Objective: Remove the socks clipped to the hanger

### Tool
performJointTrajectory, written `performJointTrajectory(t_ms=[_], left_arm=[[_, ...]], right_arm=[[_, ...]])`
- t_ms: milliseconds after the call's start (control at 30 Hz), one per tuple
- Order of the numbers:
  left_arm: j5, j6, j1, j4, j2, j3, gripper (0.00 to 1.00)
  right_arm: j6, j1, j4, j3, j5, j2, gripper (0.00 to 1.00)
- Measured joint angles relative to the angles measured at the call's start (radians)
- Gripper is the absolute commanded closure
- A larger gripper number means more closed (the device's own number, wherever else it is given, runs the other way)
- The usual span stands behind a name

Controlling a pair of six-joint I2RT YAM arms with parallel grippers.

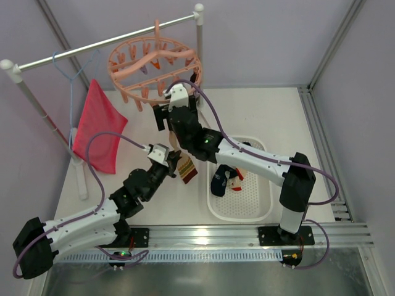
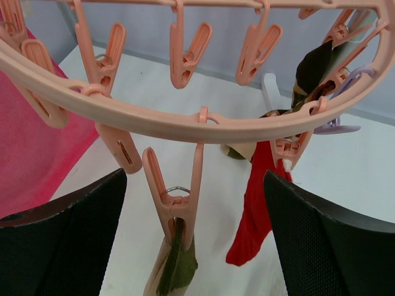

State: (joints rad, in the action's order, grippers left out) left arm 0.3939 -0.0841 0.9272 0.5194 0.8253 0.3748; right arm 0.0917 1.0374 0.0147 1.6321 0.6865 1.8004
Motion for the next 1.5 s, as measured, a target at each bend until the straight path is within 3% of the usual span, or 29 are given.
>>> performJointTrajectory(t_ms=[333, 433, 467, 567, 633, 1333, 1467, 1500], left_arm=[[-0.013, -0.013, 0.000, 0.000, 0.000, 0.000, 1.00], [-0.016, -0.013, 0.000, 0.000, 0.000, 0.000, 1.00], [-0.019, -0.013, 0.000, 0.000, 0.000, 0.000, 1.00], [-0.024, -0.013, 0.000, 0.000, -0.002, -0.001, 0.99], [-0.028, -0.013, 0.000, 0.000, -0.003, -0.002, 0.99], [-0.118, -0.013, 0.000, -0.023, 0.047, -0.003, 1.00], [-0.132, -0.013, 0.000, -0.023, 0.047, -0.003, 1.00], [-0.132, -0.013, 0.000, -0.023, 0.047, -0.003, 1.00]], right_arm=[[-0.015, 0.000, -0.081, 0.000, 0.030, 0.003, 0.36], [-0.017, 0.000, -0.084, 0.000, 0.034, 0.013, 0.53], [-0.019, 0.000, -0.085, 0.000, 0.034, 0.018, 0.75], [-0.023, 0.000, -0.091, 0.001, 0.038, 0.032, 0.90], [-0.023, -0.001, -0.093, 0.001, 0.042, 0.038, 0.96], [-0.065, -0.002, -0.099, 0.002, 0.080, 0.032, 0.95], [-0.065, -0.002, -0.098, 0.001, 0.088, 0.015, 0.53], [-0.060, -0.002, -0.098, 0.000, 0.090, 0.011, 0.35]])
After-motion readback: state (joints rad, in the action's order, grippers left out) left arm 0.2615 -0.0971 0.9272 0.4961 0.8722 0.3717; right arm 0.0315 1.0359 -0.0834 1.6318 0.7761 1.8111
